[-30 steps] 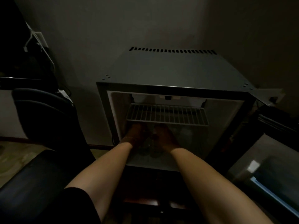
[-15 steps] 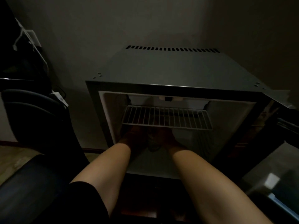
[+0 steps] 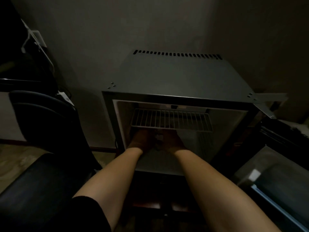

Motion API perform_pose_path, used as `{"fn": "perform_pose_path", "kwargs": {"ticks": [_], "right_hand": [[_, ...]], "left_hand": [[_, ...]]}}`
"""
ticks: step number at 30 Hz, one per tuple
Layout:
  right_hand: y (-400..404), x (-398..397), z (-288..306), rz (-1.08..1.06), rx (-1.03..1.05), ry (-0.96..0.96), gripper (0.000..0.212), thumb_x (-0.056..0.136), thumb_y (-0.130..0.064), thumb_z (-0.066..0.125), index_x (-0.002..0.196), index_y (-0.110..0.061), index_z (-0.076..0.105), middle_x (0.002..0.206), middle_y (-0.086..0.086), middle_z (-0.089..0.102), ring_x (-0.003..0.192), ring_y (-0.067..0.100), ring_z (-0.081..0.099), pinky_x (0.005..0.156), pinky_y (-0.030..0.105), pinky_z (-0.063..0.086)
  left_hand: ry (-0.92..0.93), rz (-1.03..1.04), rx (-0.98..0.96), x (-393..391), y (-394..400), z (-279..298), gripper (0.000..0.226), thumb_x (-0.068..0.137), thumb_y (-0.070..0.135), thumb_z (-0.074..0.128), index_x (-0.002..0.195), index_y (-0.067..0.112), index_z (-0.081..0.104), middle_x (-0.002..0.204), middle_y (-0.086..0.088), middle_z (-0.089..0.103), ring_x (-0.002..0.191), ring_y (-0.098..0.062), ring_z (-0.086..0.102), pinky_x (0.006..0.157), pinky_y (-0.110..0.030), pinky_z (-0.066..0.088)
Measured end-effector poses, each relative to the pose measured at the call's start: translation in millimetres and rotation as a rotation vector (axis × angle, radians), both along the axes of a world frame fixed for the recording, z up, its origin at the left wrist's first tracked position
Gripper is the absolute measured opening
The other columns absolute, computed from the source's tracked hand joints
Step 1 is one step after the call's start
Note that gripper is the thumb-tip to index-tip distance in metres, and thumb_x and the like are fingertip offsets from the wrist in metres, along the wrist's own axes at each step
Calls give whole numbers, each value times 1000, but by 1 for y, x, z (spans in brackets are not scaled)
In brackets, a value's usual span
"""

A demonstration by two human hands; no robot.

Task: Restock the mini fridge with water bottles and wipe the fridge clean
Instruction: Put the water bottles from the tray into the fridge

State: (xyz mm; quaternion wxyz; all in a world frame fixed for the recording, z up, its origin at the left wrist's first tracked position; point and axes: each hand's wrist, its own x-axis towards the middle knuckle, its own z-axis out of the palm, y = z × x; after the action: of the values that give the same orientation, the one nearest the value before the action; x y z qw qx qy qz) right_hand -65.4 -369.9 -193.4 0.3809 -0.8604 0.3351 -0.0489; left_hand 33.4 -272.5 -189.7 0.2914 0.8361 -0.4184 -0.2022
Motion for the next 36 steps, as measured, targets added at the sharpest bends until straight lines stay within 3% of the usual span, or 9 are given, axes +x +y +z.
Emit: {"fn": "perform_pose_path", "kwargs": {"ticks": [2,4,7,11,16,23,30,36], "right_hand": [[10,-11,8,-28,-15,22,51,90,-43,66,138,-32,53,144,6,52,129,31,52,107,43,44],[19,-23,13,-27,-42,104,60,91,-53,59,147,-38,41,155,3,38,137,31,43,111,48,40],[30,-52,24,12,-113,249,63,88,-44,64,146,-37,41,155,7,36,135,34,43,111,46,41],[46,-108,39,70,-244,298,52,90,-35,66,137,-22,50,139,11,50,123,33,53,102,43,49],[78,-184,57,117,-370,205,59,92,-36,66,142,-17,41,139,9,34,128,33,41,102,46,45],[123,-302,68,114,-395,143,58,89,-34,68,139,-16,44,137,8,36,126,31,43,100,46,47],[149,-407,73,2,-340,106,51,88,-34,69,133,-17,51,127,7,42,121,29,48,98,45,48],[178,-507,55,-116,-282,255,56,88,-32,69,138,-16,49,131,8,44,123,29,49,104,42,45]], "left_hand": [[-100,-70,109,-10,10,1,47,97,44,55,140,25,51,143,-7,52,127,-27,51,109,-34,39],[-102,-106,199,-25,22,5,56,96,54,50,146,29,45,150,-6,47,132,-29,48,111,-37,37],[-125,-85,255,-49,33,11,50,94,49,56,138,26,53,143,-7,53,125,-29,53,104,-34,43],[-213,13,269,-93,50,30,41,90,43,63,120,16,61,123,-11,61,110,-26,58,95,-36,49],[-261,43,204,-164,82,41,45,87,48,61,123,20,60,125,-6,53,116,-25,53,101,-35,44],[-252,23,179,-280,125,42,35,86,43,65,110,18,62,114,-5,55,107,-24,56,96,-35,47],[-270,-126,122,-372,137,55,32,86,42,68,103,16,63,103,-3,54,99,-22,57,87,-32,47],[-253,-304,107,-454,146,40,39,85,43,69,112,16,65,113,-4,58,105,-20,59,93,-32,49]]}}
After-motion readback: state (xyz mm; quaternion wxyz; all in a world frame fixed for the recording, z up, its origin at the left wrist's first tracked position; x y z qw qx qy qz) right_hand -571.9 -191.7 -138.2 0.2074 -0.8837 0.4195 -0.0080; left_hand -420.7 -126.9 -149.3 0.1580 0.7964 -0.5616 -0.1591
